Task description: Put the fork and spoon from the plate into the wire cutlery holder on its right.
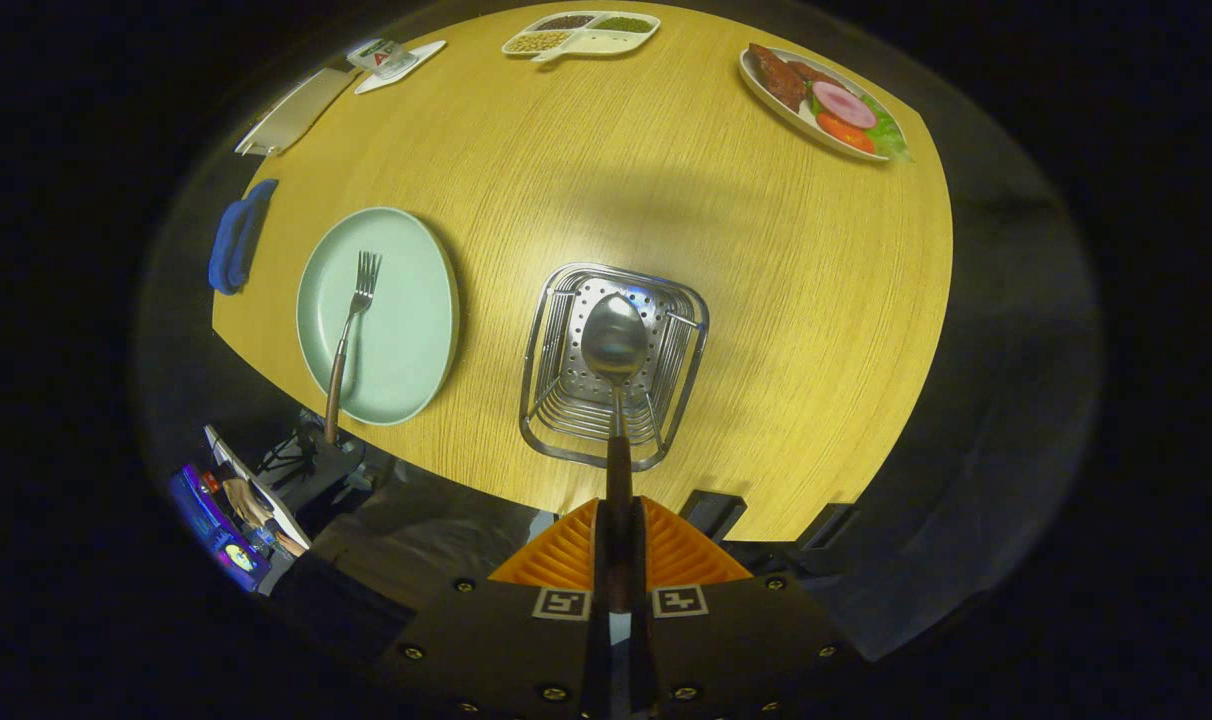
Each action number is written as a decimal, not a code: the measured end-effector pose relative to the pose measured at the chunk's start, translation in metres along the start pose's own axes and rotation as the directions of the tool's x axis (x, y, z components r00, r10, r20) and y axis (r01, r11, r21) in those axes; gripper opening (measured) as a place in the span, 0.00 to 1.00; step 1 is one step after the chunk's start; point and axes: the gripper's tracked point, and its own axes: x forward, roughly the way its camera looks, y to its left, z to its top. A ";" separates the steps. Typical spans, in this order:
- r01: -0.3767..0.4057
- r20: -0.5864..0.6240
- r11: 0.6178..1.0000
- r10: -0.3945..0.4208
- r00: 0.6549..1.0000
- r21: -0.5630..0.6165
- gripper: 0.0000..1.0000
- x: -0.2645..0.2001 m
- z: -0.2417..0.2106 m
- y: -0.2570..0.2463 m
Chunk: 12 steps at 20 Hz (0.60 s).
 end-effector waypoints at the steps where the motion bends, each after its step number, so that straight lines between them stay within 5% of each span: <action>1: -0.006 0.009 1.000 0.006 1.000 0.010 0.10 -0.005 0.002 -0.001; 6: -0.080 0.082 0.996 0.076 0.994 0.042 0.17 -0.038 0.007 0.004; 8: -0.102 0.129 0.994 0.094 0.987 0.050 0.46 -0.047 0.002 0.010; 12: -0.122 0.226 0.991 0.105 0.969 0.060 0.46 -0.072 -0.002 0.027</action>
